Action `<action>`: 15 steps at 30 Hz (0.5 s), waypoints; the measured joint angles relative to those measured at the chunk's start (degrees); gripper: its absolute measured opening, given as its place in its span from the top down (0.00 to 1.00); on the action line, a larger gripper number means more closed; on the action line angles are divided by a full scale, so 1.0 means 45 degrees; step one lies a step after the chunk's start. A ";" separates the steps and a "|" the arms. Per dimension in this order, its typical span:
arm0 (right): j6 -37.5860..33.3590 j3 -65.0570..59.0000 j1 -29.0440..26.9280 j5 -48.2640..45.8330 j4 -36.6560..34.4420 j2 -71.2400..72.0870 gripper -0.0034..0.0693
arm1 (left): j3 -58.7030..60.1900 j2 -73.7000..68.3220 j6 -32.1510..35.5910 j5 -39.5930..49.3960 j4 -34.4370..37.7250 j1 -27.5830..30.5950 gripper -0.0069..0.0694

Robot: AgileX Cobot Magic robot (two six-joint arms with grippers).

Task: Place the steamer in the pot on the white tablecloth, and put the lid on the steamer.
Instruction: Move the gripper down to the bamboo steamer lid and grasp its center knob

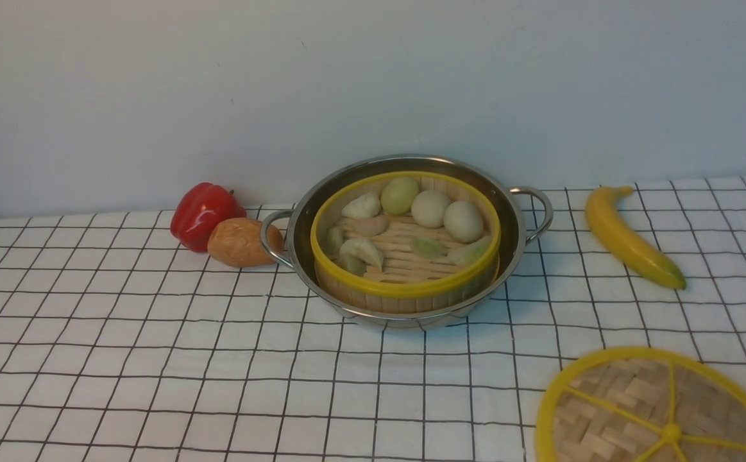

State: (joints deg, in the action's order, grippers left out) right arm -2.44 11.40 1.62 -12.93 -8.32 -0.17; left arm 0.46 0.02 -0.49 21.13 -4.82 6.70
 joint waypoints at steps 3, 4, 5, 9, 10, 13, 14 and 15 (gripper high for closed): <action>0.0323 0.1384 0.0000 -0.0899 -0.0516 -0.0438 0.62 | 0.0000 0.0000 0.0000 0.0000 0.0000 0.0000 0.71; 0.0354 0.1572 0.0000 -0.1054 -0.0608 -0.0574 0.62 | 0.0000 0.0000 0.0000 0.0000 0.0000 0.0000 0.71; 0.0397 0.1924 0.0000 -0.1374 -0.0886 -0.0981 0.62 | 0.0000 0.0000 0.0000 0.0000 0.0000 0.0000 0.71; 0.0397 0.3855 0.0000 -0.4151 -0.1838 -0.3044 0.62 | 0.0000 0.0000 0.0000 0.0000 0.0000 0.0000 0.70; 0.0397 0.4278 0.0000 -0.4932 -0.1944 -0.3580 0.62 | 0.0000 0.0000 0.0000 0.0000 0.0000 0.0000 0.70; 0.0439 0.5054 0.0000 -0.6180 -0.2221 -0.4470 0.62 | 0.0000 0.0000 0.0000 0.0000 0.0000 0.0000 0.70; 0.0456 0.5313 0.0000 -0.6560 -0.2487 -0.4835 0.62 | 0.0000 0.0000 0.0000 0.0000 0.0000 0.0000 0.70; 0.0541 0.5610 0.0000 -0.7136 -0.3291 -0.5424 0.62 | 0.0000 0.0000 0.0000 0.0000 0.0000 0.0000 0.70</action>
State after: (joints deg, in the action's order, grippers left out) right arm 0.00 36.65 1.62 -45.04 -23.12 -24.58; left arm 0.46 0.02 -0.49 21.13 -4.82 6.70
